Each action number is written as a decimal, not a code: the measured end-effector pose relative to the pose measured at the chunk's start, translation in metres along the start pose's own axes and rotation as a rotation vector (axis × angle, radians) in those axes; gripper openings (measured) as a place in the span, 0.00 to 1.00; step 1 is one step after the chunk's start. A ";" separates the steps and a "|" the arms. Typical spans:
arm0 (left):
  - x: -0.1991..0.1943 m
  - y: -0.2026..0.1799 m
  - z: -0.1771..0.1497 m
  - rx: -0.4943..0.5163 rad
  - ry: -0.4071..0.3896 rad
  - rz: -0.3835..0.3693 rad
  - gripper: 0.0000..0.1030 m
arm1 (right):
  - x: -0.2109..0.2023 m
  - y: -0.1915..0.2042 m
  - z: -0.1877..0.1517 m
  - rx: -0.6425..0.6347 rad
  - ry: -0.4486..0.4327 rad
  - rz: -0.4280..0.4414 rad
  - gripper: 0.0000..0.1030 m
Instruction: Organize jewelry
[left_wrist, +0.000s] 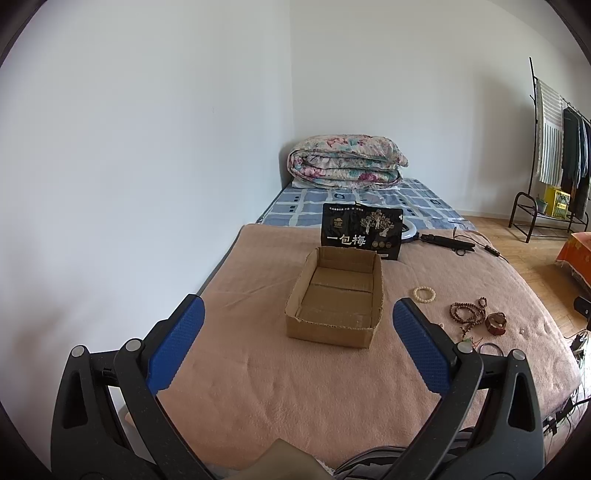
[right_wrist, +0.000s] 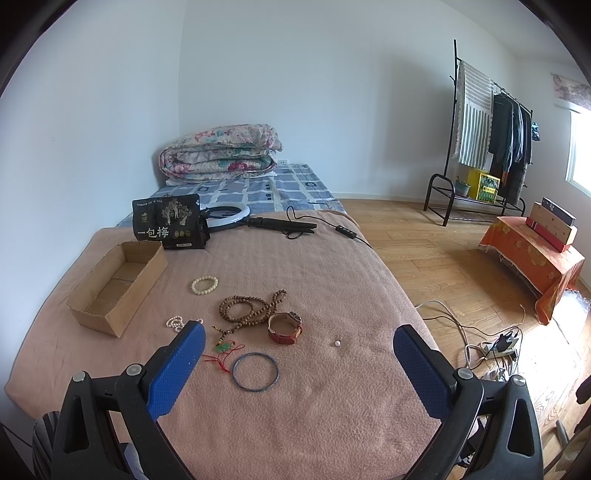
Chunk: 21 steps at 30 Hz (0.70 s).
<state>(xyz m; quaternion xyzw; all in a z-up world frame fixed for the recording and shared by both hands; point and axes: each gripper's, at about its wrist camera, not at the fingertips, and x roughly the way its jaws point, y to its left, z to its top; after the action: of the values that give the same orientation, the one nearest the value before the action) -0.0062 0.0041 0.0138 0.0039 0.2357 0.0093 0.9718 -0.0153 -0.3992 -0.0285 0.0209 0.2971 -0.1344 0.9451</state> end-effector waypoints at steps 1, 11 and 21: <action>0.001 -0.001 -0.001 0.001 -0.001 0.002 1.00 | 0.000 0.000 0.000 0.001 -0.001 0.000 1.00; 0.001 -0.001 -0.002 0.002 -0.003 0.004 1.00 | 0.000 0.001 0.000 0.001 0.000 0.001 1.00; -0.001 -0.001 -0.002 0.003 -0.003 0.003 1.00 | 0.000 0.001 0.000 0.001 0.001 0.002 1.00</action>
<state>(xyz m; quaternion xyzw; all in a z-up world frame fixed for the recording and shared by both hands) -0.0075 0.0026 0.0126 0.0055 0.2341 0.0105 0.9721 -0.0151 -0.3986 -0.0283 0.0218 0.2976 -0.1334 0.9451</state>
